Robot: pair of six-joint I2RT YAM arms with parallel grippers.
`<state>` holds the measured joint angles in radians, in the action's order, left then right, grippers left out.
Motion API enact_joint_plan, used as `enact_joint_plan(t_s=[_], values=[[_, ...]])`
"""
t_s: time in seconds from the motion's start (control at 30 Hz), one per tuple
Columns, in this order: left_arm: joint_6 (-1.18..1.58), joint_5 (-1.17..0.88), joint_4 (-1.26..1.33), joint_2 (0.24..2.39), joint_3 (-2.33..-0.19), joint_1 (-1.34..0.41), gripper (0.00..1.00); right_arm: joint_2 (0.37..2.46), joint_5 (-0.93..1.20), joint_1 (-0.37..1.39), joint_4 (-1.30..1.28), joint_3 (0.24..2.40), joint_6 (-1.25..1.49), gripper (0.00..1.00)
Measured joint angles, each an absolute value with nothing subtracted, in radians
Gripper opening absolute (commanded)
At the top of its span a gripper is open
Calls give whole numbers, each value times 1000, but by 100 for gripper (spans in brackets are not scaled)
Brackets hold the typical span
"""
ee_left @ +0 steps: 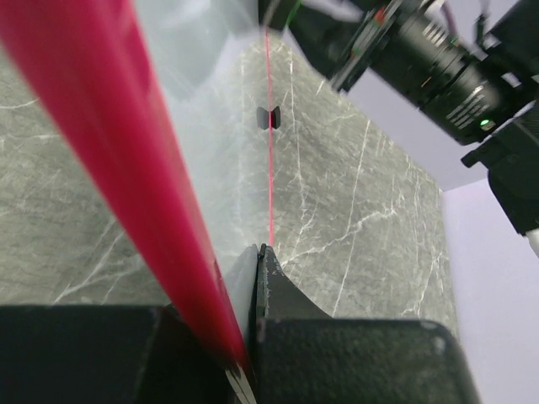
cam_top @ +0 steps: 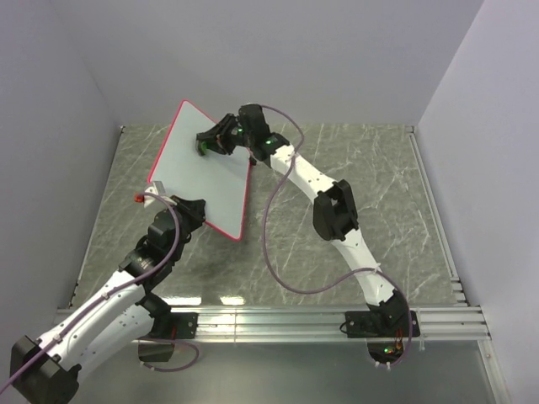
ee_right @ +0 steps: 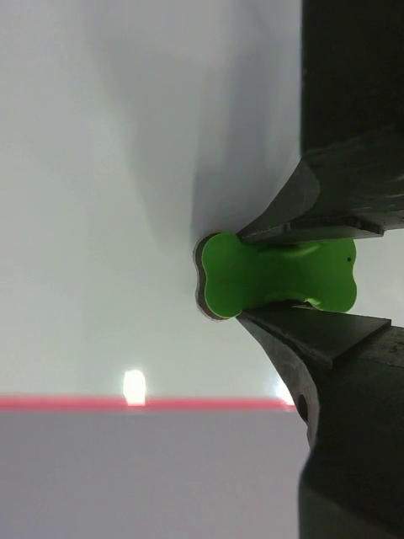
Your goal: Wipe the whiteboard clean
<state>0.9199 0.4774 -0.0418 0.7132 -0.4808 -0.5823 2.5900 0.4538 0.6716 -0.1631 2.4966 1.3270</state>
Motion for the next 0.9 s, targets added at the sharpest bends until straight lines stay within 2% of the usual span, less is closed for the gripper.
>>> enact_joint_plan(t_s=[0.2, 0.37, 0.57, 0.7, 0.9], values=[[910, 490, -52, 701, -481, -599, 0, 2548, 373, 579, -340, 2339, 1194, 0], [877, 495, -53, 698, -482, -609, 0, 2554, 344, 551, -456, 2338, 1124, 0], [822, 495, -107, 710, -541, -620, 0, 2513, 340, 555, -442, 2285, 1075, 0], [745, 493, -157, 736, -609, -632, 0, 2399, 347, 563, -425, 2116, 1034, 0], [632, 450, -168, 735, -629, -616, 0, 2106, 355, 601, -357, 1739, 976, 0]])
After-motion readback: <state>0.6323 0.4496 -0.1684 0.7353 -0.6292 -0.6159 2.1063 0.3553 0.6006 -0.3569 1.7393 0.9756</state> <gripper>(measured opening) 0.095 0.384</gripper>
